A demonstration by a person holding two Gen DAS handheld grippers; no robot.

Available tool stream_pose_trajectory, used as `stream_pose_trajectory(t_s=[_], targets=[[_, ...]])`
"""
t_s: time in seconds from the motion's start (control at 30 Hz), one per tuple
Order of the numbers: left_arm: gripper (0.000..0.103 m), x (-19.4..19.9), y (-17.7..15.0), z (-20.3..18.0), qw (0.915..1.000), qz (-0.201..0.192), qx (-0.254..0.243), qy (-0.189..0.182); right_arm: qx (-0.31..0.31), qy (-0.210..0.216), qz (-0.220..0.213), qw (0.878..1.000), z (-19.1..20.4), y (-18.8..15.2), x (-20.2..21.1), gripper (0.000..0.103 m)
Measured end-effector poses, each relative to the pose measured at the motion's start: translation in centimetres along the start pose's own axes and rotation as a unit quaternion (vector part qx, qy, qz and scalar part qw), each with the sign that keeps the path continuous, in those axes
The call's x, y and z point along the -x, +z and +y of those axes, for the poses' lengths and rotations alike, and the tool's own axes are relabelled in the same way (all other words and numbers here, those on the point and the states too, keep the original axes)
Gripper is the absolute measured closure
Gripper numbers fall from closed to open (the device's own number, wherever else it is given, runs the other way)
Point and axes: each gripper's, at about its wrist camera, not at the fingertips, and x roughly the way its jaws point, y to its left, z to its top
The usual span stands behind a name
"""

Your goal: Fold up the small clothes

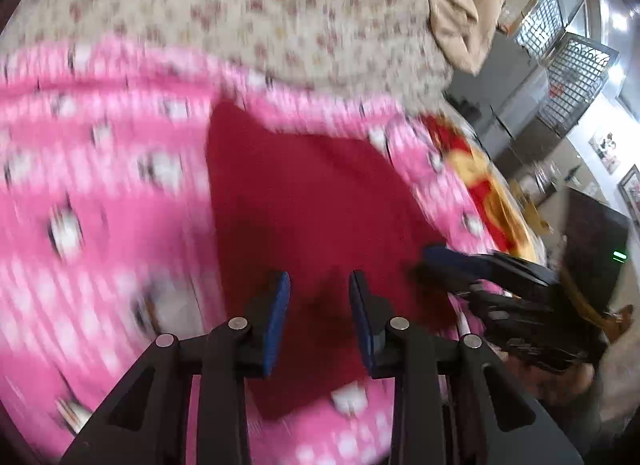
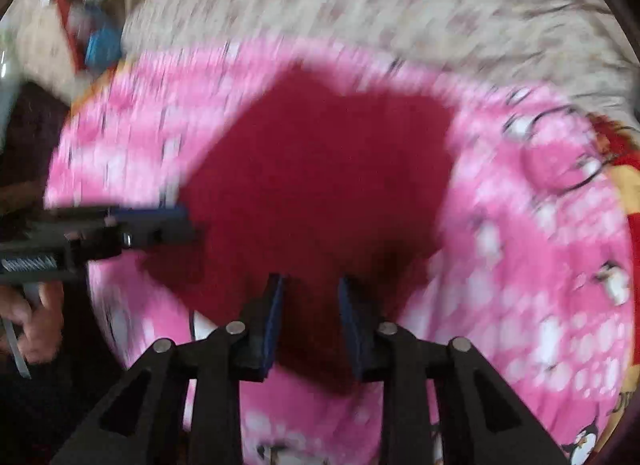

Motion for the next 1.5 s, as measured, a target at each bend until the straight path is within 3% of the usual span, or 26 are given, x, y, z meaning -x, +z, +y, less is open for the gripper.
stream_pose_trajectory(t_s=[0.07,0.17,0.27,0.37,0.4,0.5,0.6,0.7,0.73,0.8,0.83,0.87,0.93,1.03,1.17,1.3,1.37,1.47,1.5], targets=[[0.085,-1.0,3.6,0.1,0.9995,-0.021,0.01,0.02,-0.019,-0.03,-0.06,0.998,-0.2,2.1,1.0,0.072],[0.085,-3.7,7.8,1.0,0.9977,-0.034,0.041,0.043,-0.059,-0.087,-0.086,0.991,-1.0,5.8,-0.6,0.072],[0.085,-8.6,10.8,2.3,0.9942,0.002,0.076,0.076,-0.092,-0.118,-0.052,0.987,-2.9,8.4,-4.7,0.072],[0.085,-13.8,10.4,3.2,0.986,0.067,0.067,0.137,-0.104,-0.127,0.031,0.986,-4.8,8.0,-10.2,0.072],[0.085,-15.2,10.0,3.8,0.9831,0.09,0.073,0.142,-0.107,-0.127,0.059,0.984,-5.5,7.4,-11.8,0.072],[0.083,-15.7,9.9,5.1,0.9821,0.09,0.101,0.13,-0.129,-0.102,0.068,0.984,-7.0,6.6,-12.4,0.062],[0.082,-15.1,10.1,4.7,0.9828,0.097,0.092,0.127,-0.154,-0.079,0.068,0.982,-7.9,6.1,-12.1,0.055],[0.082,-11.6,10.1,4.3,0.9906,0.061,0.093,0.08,-0.192,-0.025,0.027,0.981,-9.1,6.3,-9.7,0.055],[0.079,-9.9,9.6,4.2,0.9937,0.049,0.08,0.061,-0.205,-0.008,-0.001,0.979,-9.9,6.4,-8.0,0.055],[0.062,-7.7,8.6,4.5,0.997,0.039,0.055,0.038,-0.226,0.017,-0.041,0.973,-11.4,6.2,-5.5,0.054],[0.05,-7.0,8.0,4.6,0.9979,0.035,0.042,0.034,-0.24,0.045,-0.056,0.968,-12.2,5.8,-4.4,0.048],[0.047,-6.2,7.3,4.8,0.9984,0.032,0.033,0.032,-0.251,0.073,-0.064,0.963,-12.7,5.2,-3.6,0.037],[0.045,-5.8,5.7,5.5,0.9989,0.036,0.029,0.008,-0.26,0.122,-0.056,0.956,-12.8,3.9,-3.1,0.023],[0.044,-6.9,3.8,6.3,0.997,0.053,0.045,-0.035,-0.251,0.169,-0.023,0.953,-11.9,2.6,-3.6,0.02],[0.035,-7.4,2.7,7.3,0.9931,0.032,0.089,-0.07,-0.243,0.154,0.009,0.958,-11.2,1.3,-5.2,0.012],[0.032,-7.5,2.1,6.7,0.9957,0.019,0.063,-0.065,-0.272,0.173,0.023,0.946,-11.2,0.1,-7.3,0.01],[0.031,-7.5,1.8,6.3,0.9969,0.009,0.053,-0.058,-0.26,0.184,0.017,0.948,-10.7,0.1,-7.5,0.004],[0.027,-7.7,1.9,6.2,0.9974,0.009,0.048,-0.053,-0.228,0.222,0.024,0.948,-9.2,0.3,-7.9,0.004],[0.027,-7.7,1.9,6.1,0.9977,0.01,0.044,-0.05,-0.205,0.2,0.021,0.958,-8.6,0.3,-8.0,0.004]])
